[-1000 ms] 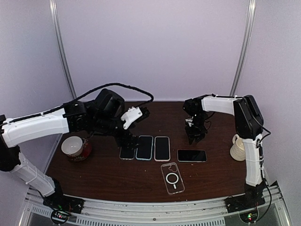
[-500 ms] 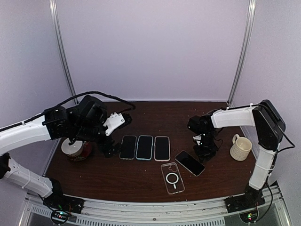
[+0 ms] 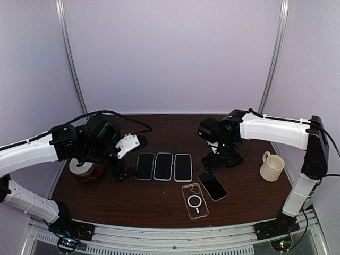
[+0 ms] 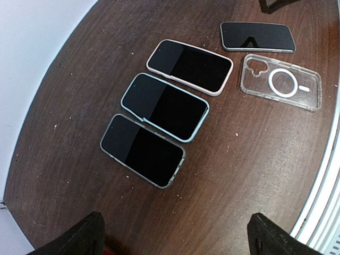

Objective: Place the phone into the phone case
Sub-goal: Pick up the phone at the center of the board.

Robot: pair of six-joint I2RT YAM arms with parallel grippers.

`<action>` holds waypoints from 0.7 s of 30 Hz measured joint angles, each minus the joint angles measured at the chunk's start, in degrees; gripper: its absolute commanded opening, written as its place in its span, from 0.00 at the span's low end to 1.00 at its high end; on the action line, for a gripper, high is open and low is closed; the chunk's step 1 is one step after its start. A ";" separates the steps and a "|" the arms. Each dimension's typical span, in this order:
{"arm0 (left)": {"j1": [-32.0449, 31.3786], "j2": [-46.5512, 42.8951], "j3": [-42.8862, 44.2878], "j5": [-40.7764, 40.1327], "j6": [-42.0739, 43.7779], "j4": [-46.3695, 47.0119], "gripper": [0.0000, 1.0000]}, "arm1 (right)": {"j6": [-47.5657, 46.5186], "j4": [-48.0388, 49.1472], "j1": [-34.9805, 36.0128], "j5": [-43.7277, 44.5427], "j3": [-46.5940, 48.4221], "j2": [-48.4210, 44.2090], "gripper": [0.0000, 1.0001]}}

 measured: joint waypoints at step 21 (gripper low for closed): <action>1.38 -0.37 -1.38 1.90 1.05 1.27 0.97 | -11.69 3.10 1.03 -5.81 5.95 15.89 1.00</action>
